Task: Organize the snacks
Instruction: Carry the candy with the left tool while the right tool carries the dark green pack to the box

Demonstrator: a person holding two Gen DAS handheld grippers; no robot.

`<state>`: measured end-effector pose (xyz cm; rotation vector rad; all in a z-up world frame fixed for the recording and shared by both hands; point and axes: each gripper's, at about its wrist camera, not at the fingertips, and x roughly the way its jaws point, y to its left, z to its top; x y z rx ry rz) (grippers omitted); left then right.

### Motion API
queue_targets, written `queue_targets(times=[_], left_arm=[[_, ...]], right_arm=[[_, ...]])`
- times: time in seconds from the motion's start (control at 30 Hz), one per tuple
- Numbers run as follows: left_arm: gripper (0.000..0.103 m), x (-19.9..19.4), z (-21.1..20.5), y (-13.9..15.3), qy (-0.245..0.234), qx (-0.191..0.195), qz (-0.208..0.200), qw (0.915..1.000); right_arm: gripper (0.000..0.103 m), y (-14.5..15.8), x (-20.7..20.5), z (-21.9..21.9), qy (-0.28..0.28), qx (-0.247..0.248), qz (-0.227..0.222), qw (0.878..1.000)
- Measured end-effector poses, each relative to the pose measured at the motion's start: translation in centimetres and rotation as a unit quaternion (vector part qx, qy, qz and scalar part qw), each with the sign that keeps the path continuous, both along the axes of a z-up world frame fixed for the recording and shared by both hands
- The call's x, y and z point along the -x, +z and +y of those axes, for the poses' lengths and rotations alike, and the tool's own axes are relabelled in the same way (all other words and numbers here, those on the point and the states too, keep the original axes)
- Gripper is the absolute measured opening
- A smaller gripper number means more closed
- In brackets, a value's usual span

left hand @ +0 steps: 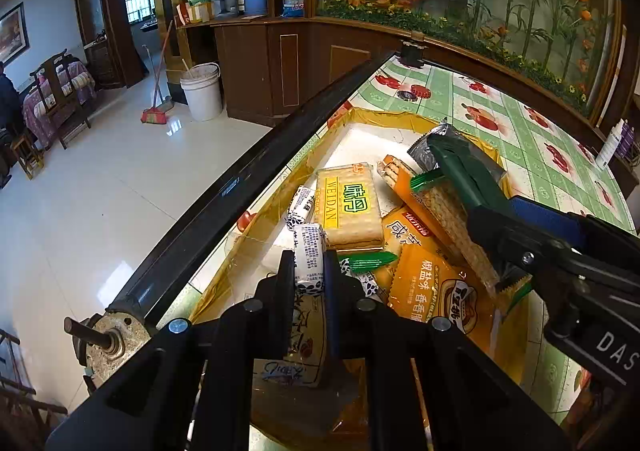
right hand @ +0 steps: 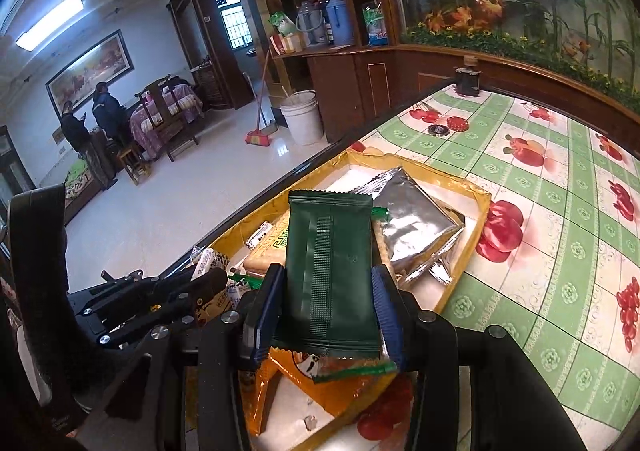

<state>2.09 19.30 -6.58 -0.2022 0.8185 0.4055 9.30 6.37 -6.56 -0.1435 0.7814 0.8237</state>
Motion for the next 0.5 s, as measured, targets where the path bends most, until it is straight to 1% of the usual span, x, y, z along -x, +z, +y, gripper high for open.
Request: queue_targets(times=[0.5], left_arm=[[0.011, -1.3, 0.2, -0.6, 0.001, -0.002, 0.019, 0.9998]], right_arm=[[0.046, -0.2, -1.8, 1.7, 0.003, 0.003, -0.010, 1.000]])
